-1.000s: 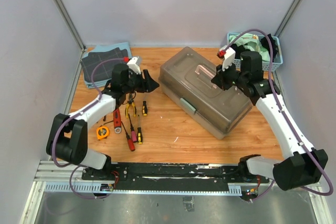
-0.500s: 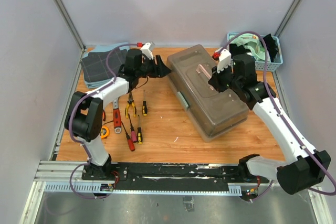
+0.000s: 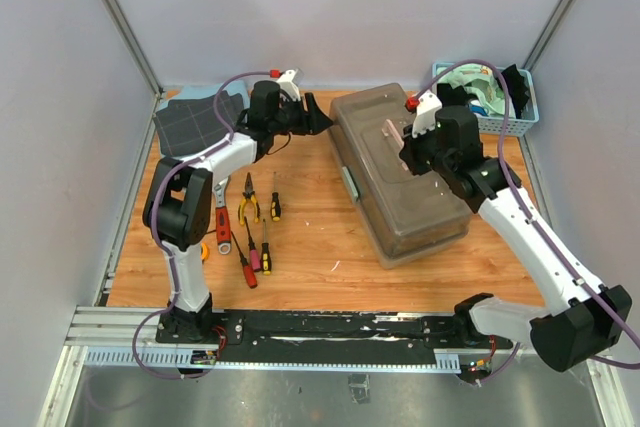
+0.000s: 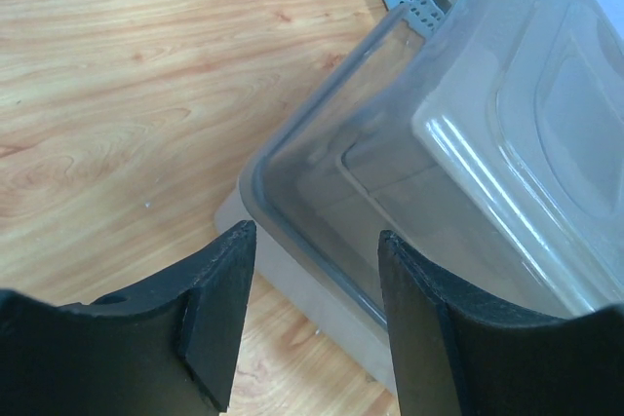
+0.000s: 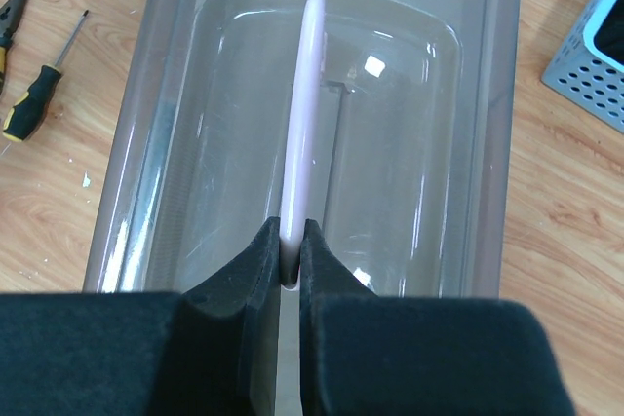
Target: Pack the tool kit
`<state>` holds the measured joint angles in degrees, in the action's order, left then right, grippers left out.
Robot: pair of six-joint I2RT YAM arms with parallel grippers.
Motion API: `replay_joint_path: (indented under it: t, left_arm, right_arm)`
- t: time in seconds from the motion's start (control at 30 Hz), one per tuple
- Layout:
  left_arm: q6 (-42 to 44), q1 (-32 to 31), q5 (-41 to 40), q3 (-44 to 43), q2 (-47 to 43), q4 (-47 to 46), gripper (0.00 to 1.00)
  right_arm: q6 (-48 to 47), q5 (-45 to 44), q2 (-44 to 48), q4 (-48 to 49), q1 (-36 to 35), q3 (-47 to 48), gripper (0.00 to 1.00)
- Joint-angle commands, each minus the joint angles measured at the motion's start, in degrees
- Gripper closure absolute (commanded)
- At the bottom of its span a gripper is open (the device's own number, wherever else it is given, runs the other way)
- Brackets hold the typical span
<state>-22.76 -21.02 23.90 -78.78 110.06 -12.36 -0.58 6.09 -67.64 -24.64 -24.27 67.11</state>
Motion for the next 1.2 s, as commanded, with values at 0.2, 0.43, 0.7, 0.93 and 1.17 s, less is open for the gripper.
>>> replay_joint_path:
  t: [0.2, 0.43, 0.7, 0.93, 1.17]
  left_arm:
    - [1.0, -1.2, -0.2, -1.9, 0.8, -3.0, 0.42]
    - [1.0, -1.6, 0.3, -1.7, 0.7, -3.0, 0.42]
    - [1.8, -2.4, 0.2, 0.6, -1.6, -2.9, 0.41]
    - [1.9, -2.4, 0.1, 6.2, -6.6, -2.8, 0.40]
    - [-0.5, -2.4, 0.3, 14.7, -14.4, -2.5, 0.39]
  right_arm:
    - [11.0, -4.8, 6.1, -12.5, -2.5, -0.1, 0.99]
    - [13.3, -5.1, 8.9, -17.0, -2.6, -2.5, 0.99]
    - [17.2, -10.2, 6.6, -18.3, -2.2, -4.9, 0.99]
    - [20.2, -15.5, 6.6, -24.0, -2.2, -4.3, 0.87]
    - [22.6, -17.6, 8.8, -27.1, -2.2, -6.8, 0.84]
